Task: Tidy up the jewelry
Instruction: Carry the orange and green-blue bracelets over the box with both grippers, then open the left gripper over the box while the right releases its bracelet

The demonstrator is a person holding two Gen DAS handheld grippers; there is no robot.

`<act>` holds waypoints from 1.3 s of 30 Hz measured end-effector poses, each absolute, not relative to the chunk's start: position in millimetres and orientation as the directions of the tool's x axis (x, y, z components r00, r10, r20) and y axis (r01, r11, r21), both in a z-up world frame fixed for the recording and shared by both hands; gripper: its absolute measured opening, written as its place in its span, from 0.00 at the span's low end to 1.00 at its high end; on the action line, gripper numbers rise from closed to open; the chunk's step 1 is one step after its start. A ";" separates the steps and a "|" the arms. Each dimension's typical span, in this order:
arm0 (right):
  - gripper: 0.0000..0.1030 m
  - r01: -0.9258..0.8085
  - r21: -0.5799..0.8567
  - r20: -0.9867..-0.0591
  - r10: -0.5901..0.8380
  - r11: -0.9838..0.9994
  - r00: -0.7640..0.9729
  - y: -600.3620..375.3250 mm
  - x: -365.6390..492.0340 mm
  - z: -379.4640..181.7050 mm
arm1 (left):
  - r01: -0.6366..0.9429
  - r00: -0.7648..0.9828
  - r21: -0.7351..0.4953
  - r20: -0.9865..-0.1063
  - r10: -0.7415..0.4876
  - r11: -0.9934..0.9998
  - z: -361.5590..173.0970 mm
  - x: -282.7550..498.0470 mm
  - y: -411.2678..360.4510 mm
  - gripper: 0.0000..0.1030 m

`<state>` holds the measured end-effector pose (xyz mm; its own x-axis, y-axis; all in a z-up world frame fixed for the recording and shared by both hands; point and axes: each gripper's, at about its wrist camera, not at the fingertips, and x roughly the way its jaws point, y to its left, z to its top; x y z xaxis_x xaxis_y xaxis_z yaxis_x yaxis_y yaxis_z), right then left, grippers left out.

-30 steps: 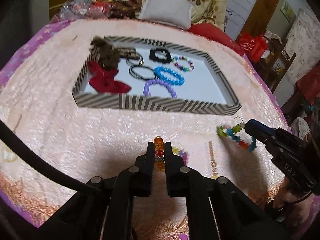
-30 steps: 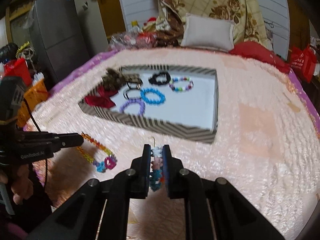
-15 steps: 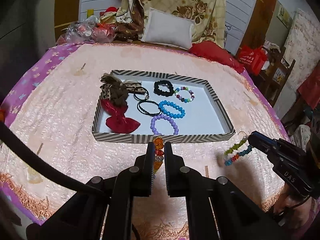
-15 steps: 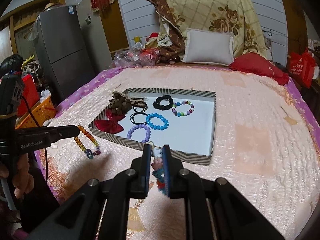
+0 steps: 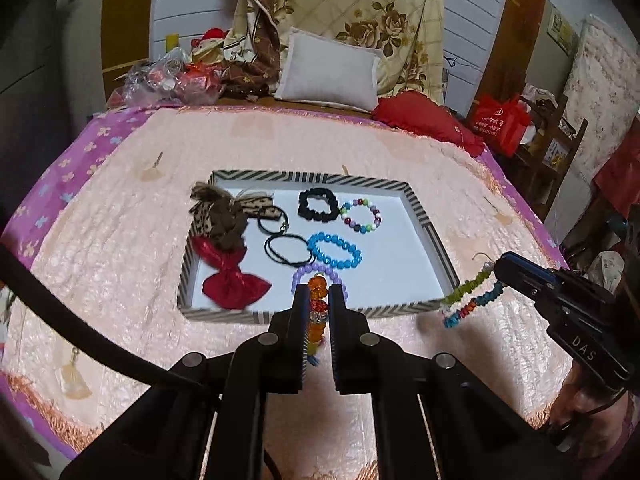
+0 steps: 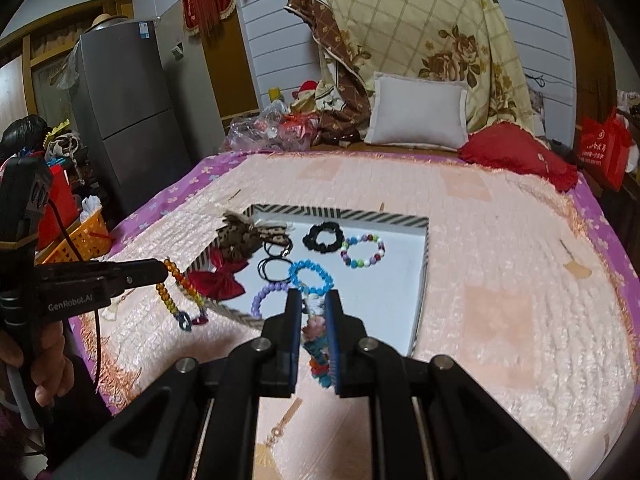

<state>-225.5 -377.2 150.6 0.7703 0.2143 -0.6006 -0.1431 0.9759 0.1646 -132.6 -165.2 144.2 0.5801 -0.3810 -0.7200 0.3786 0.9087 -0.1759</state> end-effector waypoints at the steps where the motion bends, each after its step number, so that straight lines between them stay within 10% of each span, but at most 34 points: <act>1: 0.11 -0.142 0.162 -0.601 0.212 0.976 0.771 -377.4 -223.8 151.6 | 0.380 0.579 -0.176 -0.720 -0.382 0.908 144.9 -130.6 -167.2 0.03; 39: 0.11 -0.033 0.304 -0.767 0.265 0.952 0.584 -407.9 -60.6 44.9 | 0.341 0.442 -0.187 -0.833 -0.333 0.921 43.6 -45.1 -246.6 0.03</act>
